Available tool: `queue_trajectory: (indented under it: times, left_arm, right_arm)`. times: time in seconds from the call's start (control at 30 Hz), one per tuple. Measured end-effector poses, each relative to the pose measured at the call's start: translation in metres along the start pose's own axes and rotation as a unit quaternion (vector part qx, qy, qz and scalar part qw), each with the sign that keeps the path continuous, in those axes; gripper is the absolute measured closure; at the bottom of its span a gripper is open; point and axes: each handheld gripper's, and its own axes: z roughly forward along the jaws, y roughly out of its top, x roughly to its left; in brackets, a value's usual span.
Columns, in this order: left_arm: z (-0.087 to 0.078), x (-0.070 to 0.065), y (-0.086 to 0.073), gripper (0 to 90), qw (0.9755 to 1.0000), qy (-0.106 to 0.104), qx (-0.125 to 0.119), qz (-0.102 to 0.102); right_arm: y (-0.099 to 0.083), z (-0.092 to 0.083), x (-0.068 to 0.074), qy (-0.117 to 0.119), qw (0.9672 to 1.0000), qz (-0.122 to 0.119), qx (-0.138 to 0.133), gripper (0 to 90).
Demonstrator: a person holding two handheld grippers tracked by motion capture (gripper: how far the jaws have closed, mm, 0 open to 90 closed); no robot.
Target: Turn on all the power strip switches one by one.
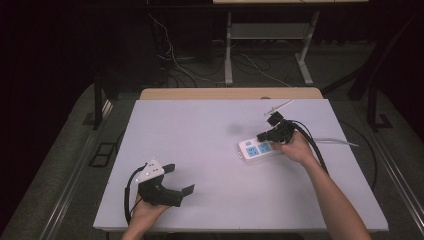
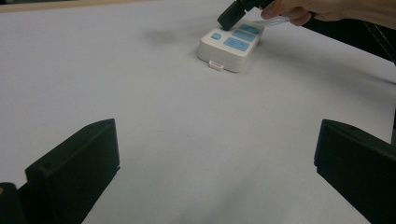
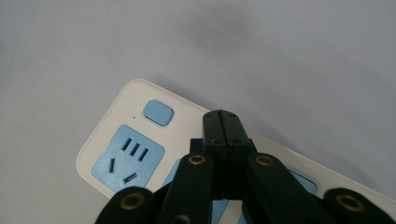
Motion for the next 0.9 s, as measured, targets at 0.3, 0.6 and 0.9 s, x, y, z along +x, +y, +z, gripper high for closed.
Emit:
queue_trajectory:
  times: [0.3, 0.6, 0.9]
  left_arm:
    - [-0.001, 0.001, 0.0, 0.0, 1.0, 0.001, -0.002, -0.002]
    - [-0.001, 0.001, 0.0, 0.0, 1.0, 0.001, -0.002, -0.002]
    - [0.0, 0.001, 0.0, 0.0, 1.0, 0.001, -0.001, -0.002]
  right_arm:
    - [0.0, -0.002, -0.003, 0.009, 0.9997, 0.02, -0.013, 90.0]
    - [0.006, -0.019, 0.0, 0.009, 0.9994, 0.014, -0.032, 90.0]
    - [0.013, -0.04, 0.011, 0.008, 0.9991, -0.003, -0.042, 90.0]
